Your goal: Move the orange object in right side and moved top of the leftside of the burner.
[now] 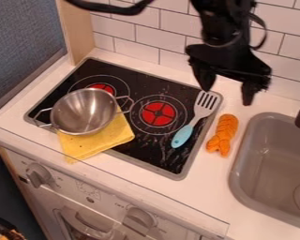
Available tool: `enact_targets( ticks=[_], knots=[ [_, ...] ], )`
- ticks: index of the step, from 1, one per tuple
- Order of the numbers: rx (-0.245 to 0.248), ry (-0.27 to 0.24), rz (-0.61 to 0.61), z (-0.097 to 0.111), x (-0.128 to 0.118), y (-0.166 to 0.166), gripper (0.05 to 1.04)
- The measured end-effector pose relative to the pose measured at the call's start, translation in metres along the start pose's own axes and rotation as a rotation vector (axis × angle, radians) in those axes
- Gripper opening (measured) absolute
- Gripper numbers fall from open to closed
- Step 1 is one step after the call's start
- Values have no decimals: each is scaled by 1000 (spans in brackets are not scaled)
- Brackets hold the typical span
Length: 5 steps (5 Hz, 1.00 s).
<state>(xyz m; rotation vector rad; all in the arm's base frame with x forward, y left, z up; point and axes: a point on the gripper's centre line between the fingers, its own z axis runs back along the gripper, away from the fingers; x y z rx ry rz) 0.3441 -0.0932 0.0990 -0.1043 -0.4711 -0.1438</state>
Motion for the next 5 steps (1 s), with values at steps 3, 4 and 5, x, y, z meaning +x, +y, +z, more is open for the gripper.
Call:
enact_targets(
  ticks=[3, 4, 5],
  knots=[
    [126, 152, 122, -38, -15, -8, 1001],
    [92, 168, 145, -55, -15, -11, 1001],
    [71, 180, 159, -65, -10, -8, 1001]
  ],
)
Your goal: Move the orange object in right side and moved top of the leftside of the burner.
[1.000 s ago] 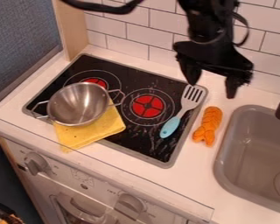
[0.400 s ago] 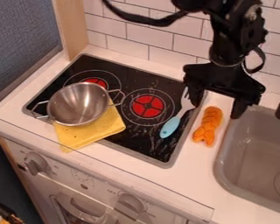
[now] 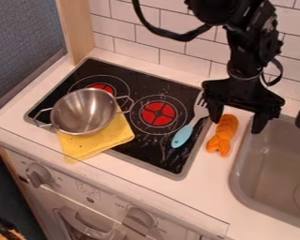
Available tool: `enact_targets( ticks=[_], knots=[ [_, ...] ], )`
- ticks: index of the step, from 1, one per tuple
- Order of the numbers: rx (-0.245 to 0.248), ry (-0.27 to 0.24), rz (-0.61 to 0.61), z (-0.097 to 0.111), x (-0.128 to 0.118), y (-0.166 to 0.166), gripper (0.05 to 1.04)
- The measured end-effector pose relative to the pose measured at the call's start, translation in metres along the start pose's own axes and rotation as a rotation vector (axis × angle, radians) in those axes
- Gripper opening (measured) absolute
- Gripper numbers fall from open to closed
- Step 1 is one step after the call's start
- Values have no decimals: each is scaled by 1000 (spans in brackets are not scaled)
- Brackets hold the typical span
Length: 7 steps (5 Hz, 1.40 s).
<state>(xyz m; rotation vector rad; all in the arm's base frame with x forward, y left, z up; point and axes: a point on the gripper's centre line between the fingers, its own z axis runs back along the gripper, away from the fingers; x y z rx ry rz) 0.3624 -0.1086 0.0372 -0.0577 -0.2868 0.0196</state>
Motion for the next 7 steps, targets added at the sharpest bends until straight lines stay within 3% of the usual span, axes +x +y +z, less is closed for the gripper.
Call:
enact_targets(
  ticks=[2, 4, 5, 6, 7],
  knots=[
    [-9, 56, 3, -24, -7, 3, 1000],
    [-18, 44, 2, -28, -5, 2, 949],
    [-10, 33, 7, -28, -5, 2, 672],
    [-9, 34, -13, -27, -5, -1, 483],
    [-6, 41, -25, -27, -6, -1, 469]
  ],
)
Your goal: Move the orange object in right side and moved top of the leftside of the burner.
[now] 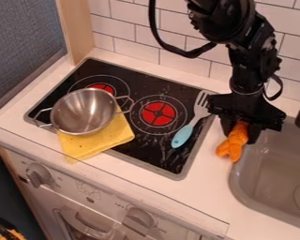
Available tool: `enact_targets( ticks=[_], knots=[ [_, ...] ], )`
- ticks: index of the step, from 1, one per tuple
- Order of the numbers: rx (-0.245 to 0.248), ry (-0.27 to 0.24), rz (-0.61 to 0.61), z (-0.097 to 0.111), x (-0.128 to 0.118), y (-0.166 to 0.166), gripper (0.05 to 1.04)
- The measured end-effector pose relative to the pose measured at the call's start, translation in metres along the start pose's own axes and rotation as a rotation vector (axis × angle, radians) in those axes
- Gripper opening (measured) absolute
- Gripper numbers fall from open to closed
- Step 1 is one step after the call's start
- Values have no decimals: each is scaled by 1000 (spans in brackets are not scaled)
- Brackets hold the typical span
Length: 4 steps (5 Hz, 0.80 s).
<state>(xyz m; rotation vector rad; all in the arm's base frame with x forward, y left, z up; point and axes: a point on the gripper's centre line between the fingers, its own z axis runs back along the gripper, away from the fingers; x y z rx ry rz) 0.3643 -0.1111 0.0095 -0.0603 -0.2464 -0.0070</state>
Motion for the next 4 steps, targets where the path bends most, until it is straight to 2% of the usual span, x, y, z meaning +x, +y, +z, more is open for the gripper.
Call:
enact_targets(
  ticks=[1, 3, 4],
  knots=[
    [22, -3, -25, 3, 0, 1, 469],
    [13, -100, 4, 45, 25, 10, 468],
    [9, -129, 45, 63, 33, 24, 469]
  ],
)
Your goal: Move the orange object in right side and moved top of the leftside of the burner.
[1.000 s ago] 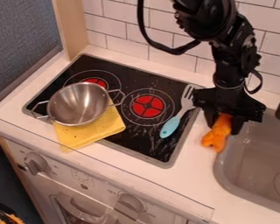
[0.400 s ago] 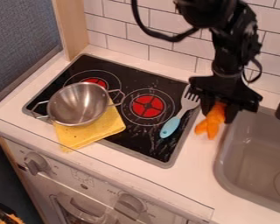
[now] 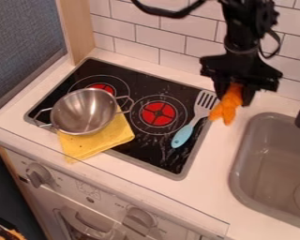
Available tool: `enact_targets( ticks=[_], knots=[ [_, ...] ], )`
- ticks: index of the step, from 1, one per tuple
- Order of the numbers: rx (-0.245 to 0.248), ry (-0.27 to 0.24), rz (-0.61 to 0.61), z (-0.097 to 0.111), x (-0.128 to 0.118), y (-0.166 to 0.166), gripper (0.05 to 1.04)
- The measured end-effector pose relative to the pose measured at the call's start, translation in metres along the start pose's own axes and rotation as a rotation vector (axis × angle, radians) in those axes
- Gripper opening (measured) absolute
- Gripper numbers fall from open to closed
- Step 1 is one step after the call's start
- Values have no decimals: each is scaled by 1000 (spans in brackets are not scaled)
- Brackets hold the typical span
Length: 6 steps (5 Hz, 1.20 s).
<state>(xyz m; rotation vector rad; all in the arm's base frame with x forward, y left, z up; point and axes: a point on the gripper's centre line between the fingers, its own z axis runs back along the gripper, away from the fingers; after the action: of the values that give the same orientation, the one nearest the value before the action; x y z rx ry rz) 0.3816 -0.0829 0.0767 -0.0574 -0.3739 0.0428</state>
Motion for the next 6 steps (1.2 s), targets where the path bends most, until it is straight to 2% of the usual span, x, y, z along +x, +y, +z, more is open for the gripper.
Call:
enact_targets(
  ticks=[1, 3, 5, 6],
  knots=[
    [0, -13, 54, 11, 13, 29, 468],
    [59, -36, 140, 23, 31, 104, 468],
    [106, -41, 200, 29, 26, 168, 468],
    [128, -10, 225, 22, 16, 195, 468]
  ],
)
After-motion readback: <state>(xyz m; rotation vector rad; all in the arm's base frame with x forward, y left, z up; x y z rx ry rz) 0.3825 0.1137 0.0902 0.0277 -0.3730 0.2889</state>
